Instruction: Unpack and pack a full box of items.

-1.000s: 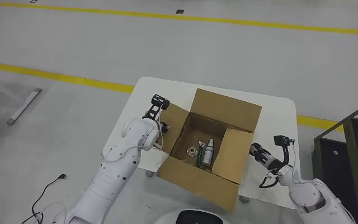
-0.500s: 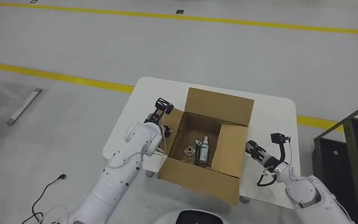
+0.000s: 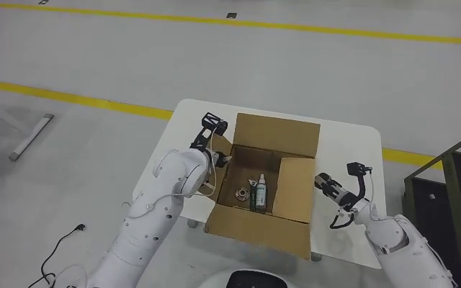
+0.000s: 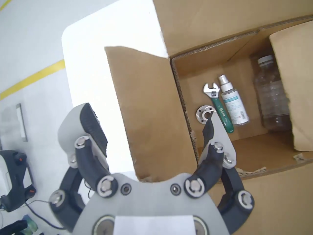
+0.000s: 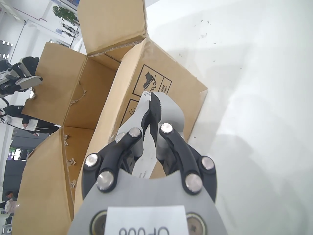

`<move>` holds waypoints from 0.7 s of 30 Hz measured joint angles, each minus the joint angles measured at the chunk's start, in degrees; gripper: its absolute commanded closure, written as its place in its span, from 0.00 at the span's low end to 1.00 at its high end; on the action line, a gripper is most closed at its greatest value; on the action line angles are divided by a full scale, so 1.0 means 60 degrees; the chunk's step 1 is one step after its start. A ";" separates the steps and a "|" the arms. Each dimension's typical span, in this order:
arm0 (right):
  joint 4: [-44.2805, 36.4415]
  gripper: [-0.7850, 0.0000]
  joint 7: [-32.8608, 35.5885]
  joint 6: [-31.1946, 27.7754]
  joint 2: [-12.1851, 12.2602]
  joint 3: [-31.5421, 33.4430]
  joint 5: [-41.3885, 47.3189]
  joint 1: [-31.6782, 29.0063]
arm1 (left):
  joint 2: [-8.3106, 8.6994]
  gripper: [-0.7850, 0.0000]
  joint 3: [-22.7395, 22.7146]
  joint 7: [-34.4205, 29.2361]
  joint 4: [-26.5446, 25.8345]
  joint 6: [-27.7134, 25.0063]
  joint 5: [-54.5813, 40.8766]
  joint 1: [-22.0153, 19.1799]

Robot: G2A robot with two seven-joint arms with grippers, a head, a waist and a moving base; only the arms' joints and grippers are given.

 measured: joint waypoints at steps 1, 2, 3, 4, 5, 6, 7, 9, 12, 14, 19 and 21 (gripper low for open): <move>-0.0109 1.00 -0.0052 0.0025 0.0014 0.0113 -0.0007 -0.0095 | -0.0010 0.00 0.0008 0.0085 -0.0087 -0.0060 -0.0099 -0.0019; -0.0230 1.00 -0.0094 0.0047 0.0031 0.0240 -0.0022 -0.0203 | -0.0023 0.00 0.0015 0.0187 -0.0166 -0.0103 -0.0218 -0.0031; -0.0402 1.00 -0.0146 0.0071 0.0057 0.0435 -0.0028 -0.0368 | -0.0046 0.00 0.0025 0.0356 -0.0261 -0.0154 -0.0447 -0.0042; -0.0537 1.00 -0.0177 0.0087 0.0079 0.0594 -0.0027 -0.0505 | -0.0066 0.00 0.0035 0.0493 -0.0302 -0.0193 -0.0651 -0.0050; -0.0720 1.00 -0.0207 0.0115 0.0106 0.0815 -0.0008 -0.0699 | -0.0098 0.00 0.0054 0.0682 -0.0315 -0.0247 -0.0991 -0.0063; -0.0858 1.00 -0.0226 0.0138 0.0125 0.0986 0.0022 -0.0848 | -0.0126 0.00 0.0085 0.0815 -0.0304 -0.0321 -0.1290 -0.0084; -0.0997 1.00 -0.0247 0.0150 0.0143 0.1161 0.0066 -0.0999 | -0.0157 0.00 0.0131 0.0951 -0.0280 -0.0429 -0.1608 -0.0117; -0.1328 1.00 -0.0287 0.0119 0.0182 0.1562 0.0130 -0.1357 | -0.0243 0.00 0.0248 0.1199 -0.0136 -0.0581 -0.2469 -0.0199; -0.1746 1.00 -0.0390 -0.0005 0.0233 0.2084 -0.0072 -0.1846 | -0.0384 0.00 0.0533 0.1304 0.0146 -0.0738 -0.3687 -0.0375; -0.1993 1.00 -0.0533 -0.0076 0.0256 0.2377 -0.0375 -0.2172 | -0.0481 0.00 0.0773 0.1359 0.0415 -0.0922 -0.4518 -0.0457; -0.2471 1.00 -0.0708 0.0019 0.0259 0.2659 -0.1057 -0.2732 | -0.0581 0.00 0.1106 0.1383 0.0856 -0.1326 -0.5393 -0.0573; -0.2541 1.00 -0.0637 0.0091 0.0246 0.2644 -0.1006 -0.2809 | -0.0579 0.00 0.1098 0.1384 0.0845 -0.1315 -0.5364 -0.0570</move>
